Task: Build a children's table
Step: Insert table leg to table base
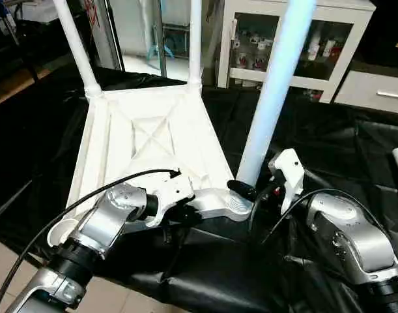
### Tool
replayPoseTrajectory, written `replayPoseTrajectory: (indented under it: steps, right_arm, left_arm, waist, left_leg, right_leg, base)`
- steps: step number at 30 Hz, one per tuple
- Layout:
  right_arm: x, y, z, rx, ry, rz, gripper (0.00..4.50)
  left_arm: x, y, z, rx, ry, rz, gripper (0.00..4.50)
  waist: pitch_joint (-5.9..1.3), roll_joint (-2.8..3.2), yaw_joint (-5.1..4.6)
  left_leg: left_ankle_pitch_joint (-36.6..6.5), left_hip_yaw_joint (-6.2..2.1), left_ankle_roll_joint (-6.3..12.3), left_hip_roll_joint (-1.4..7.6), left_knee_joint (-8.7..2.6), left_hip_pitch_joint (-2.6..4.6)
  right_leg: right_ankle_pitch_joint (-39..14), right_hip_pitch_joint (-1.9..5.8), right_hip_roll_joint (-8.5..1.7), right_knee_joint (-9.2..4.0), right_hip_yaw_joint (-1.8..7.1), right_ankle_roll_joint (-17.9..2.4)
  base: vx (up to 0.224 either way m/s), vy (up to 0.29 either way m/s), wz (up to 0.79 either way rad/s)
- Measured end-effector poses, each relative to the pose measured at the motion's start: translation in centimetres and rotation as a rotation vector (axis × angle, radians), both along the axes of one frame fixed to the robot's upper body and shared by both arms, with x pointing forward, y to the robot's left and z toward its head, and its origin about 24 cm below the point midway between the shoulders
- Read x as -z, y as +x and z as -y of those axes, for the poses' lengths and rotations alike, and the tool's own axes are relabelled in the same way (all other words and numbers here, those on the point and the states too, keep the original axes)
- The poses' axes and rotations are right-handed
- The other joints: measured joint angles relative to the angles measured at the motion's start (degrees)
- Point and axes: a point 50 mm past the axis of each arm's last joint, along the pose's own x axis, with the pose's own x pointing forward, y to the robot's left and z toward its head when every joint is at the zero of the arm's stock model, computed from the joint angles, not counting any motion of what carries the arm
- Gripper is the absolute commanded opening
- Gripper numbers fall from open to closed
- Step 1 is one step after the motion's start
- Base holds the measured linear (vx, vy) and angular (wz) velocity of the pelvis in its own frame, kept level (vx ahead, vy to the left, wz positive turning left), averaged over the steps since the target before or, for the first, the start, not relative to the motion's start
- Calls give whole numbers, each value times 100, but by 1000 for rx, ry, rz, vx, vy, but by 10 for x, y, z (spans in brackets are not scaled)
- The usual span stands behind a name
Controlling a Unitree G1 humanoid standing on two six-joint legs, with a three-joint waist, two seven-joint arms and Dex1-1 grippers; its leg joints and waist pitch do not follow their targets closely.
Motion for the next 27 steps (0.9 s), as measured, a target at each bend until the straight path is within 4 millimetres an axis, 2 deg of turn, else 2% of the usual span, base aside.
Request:
replayPoseTrajectory:
  steps: [8,14,22,24,27]
  right_arm:
    - [5,25,-13,257,-18,69,186]
    - [3,50,-24,477,-16,110,185]
    - [-2,76,-27,778,25,103,185]
    - [-3,83,-29,847,33,99,185]
    - [-2,85,-31,863,35,100,185]
  left_arm:
    - [-1,18,19,-129,-3,23,0]
    - [-6,30,41,-259,-12,40,0]
    - [-12,36,82,-431,-56,48,0]
    - [-15,36,91,-462,-64,58,0]
    - [-15,36,92,-478,-67,51,0]
  waist:
    - [16,6,-45]
    - [26,-12,-94]
    - [44,-70,-97]
    - [56,-114,-114]
    - [70,-173,-137]
  left_leg:
    - [0,0,0,-3,2,2]
    - [-2,6,2,-9,0,-43]
    - [-4,11,16,-6,-20,-83]
    - [-3,11,18,-6,-19,-95]
    - [-4,12,23,-6,-19,-96]
  right_leg:
    - [-1,-21,-12,-14,-2,2]
    - [40,-76,-20,-18,2,-21]
    - [84,-121,-25,-16,-7,-31]
    - [85,-135,-24,-16,-6,-32]
    - [85,-136,-24,-16,-6,-32]
  base:
    - [0,0,0]
    - [0,0,0]
    - [0,0,0]
    - [0,0,0]
    - [0,0,0]
